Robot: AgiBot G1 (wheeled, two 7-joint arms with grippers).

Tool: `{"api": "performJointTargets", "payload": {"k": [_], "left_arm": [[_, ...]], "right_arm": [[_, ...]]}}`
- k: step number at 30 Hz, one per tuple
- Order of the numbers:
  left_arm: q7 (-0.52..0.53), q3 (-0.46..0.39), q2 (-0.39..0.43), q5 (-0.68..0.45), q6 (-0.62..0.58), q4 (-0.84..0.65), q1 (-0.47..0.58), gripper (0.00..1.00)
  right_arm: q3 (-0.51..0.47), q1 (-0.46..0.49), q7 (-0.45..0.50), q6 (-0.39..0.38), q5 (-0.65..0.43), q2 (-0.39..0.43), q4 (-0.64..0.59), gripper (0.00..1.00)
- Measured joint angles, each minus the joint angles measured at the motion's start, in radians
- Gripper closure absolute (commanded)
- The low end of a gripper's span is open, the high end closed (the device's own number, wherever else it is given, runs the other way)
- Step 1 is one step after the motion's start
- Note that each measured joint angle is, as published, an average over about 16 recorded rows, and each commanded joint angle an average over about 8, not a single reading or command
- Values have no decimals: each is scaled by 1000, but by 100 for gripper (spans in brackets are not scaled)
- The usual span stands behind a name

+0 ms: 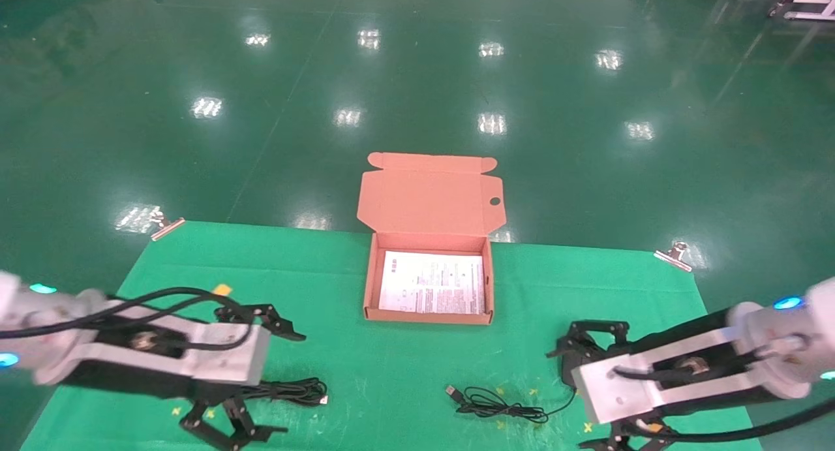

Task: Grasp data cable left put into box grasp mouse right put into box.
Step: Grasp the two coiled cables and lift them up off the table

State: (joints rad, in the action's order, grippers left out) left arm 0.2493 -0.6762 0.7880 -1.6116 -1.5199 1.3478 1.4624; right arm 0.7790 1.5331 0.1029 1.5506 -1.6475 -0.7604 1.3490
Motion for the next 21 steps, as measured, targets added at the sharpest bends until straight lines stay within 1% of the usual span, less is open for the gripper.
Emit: {"api": "performJointTargets", "payload": {"k": [5,11,16,21], "left_arm": [[24,-83,62,-167,26,-2,14,0],[64,-155,127,-323,68,-21,-10,0],[100,-192,174,-410,107,-72,-37,0],[118,-210,219,-461,149,-161,-54,0]], "right_arm": [[96,9,18,-41,-148,-50,0,0],[151,-41,64,-124,-266,-88,-4,0],[165,-101,103,-209,-326,-106,-13,0],[170,-157,134,-288,-362,-126,-35,0]]}}
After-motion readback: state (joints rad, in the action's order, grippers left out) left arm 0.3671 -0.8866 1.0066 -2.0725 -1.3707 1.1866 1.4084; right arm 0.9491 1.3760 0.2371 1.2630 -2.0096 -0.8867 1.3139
